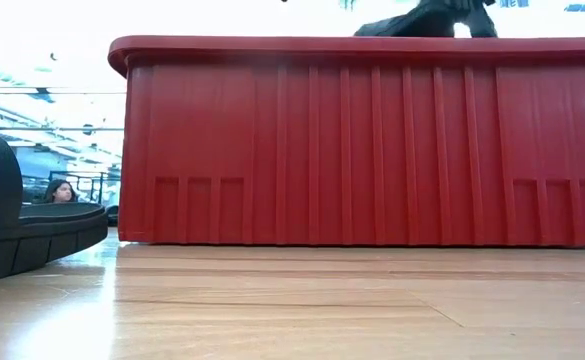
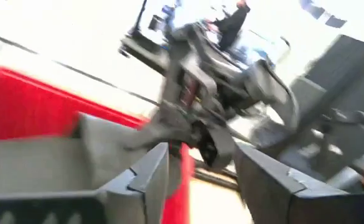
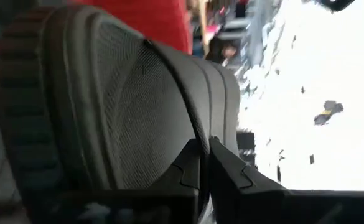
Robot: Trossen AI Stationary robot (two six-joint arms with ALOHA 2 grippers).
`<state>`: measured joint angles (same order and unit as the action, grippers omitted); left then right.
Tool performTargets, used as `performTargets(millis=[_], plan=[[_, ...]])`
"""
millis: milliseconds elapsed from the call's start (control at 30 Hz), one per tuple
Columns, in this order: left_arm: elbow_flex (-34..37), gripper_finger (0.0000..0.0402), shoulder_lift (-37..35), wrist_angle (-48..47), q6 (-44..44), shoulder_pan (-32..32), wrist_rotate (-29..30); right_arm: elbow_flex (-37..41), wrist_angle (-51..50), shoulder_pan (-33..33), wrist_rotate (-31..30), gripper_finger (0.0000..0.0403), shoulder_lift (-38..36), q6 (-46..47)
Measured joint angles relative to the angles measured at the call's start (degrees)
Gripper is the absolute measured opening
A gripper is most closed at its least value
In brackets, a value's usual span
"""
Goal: Pick and place slides into bin
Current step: Put the black slide into the red bin
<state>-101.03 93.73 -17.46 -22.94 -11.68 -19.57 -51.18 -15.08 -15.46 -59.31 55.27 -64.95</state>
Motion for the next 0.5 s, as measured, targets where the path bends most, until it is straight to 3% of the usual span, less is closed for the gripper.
performTargets(millis=[233,500], plan=[[0.0,0.0201,-4.6,-0.2,1.5,0.2,4.4,0.0,-11.6,2.0,-4.1,0.0001,-0.8,12.9],[0.1,0.019,-5.5,-2.5,1.8,0.2,4.9,-0.1,-26.4,2.3,-0.8,0.0001,-0.7,26.8]])
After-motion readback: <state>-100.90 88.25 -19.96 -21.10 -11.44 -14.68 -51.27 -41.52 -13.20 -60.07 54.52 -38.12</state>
